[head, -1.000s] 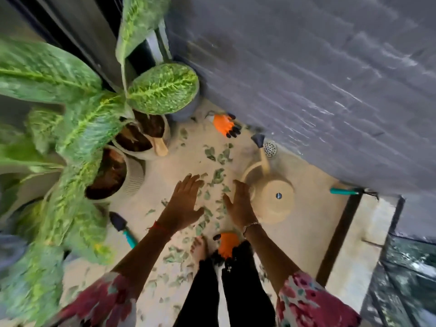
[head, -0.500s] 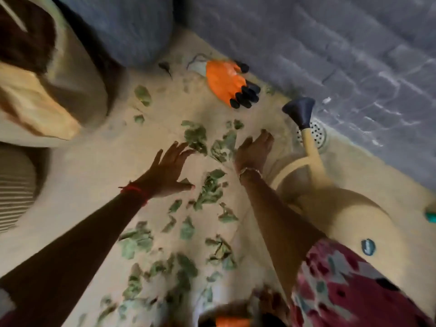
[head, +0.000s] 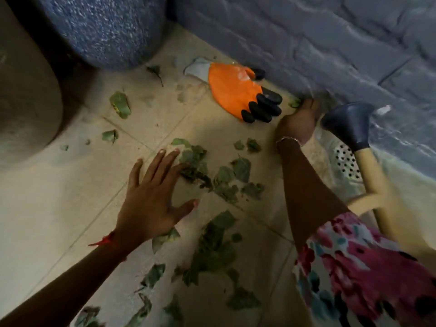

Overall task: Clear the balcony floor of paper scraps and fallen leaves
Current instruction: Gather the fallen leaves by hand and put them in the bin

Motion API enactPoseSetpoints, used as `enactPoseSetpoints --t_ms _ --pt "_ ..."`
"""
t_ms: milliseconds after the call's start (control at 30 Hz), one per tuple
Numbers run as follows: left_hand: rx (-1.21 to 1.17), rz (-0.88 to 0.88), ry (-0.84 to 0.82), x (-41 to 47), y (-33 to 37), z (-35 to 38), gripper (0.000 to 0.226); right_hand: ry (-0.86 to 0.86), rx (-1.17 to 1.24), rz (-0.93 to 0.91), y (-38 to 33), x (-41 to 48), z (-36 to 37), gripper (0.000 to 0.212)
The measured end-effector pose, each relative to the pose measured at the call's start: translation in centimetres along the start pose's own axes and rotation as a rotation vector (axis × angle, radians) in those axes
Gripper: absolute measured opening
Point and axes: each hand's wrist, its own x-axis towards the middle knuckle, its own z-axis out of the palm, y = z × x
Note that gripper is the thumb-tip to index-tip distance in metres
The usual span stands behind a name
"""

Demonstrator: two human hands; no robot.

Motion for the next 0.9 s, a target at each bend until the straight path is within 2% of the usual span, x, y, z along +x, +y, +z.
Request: enactPoseSetpoints --t_ms 133,333,500,600,667,800,900 --pt "-0.019 0.019 0.033 0.0 -0.2 0.3 0.082 0.011 0.030 -0.032 0.4 -1.6 0.2 0.041" --pt "-0.100 0.033 0.037 0.2 -0.2 0.1 0.087 0.105 0.217 0.151 0.6 -8.0 -0.5 0.033" --pt "-0.185 0.054 0.088 -0.1 -0.7 0.6 0.083 -0.051 0.383 -0.205 -0.1 -13.5 0.6 0.036" --pt "-0.383 0.066 0.151 0.1 -1.2 0.4 0.075 -0.085 0.328 -0.240 -0.9 -13.6 1.3 0.052" --pt "-0.494 0.055 0.212 0.3 -1.7 -0.2 0.066 -0.161 0.287 -0.326 -1.8 -14.5 1.7 0.055" --pt "-0.341 -0.065 0.283 3.4 -4.6 -2.2 0.062 -0.385 0.190 -0.668 -3.2 -17.3 2.7 0.055" --pt "-0.275 -0.127 0.198 7.1 -7.9 -3.4 0.062 -0.404 0.129 -0.743 -3.4 -17.3 2.7 0.056"
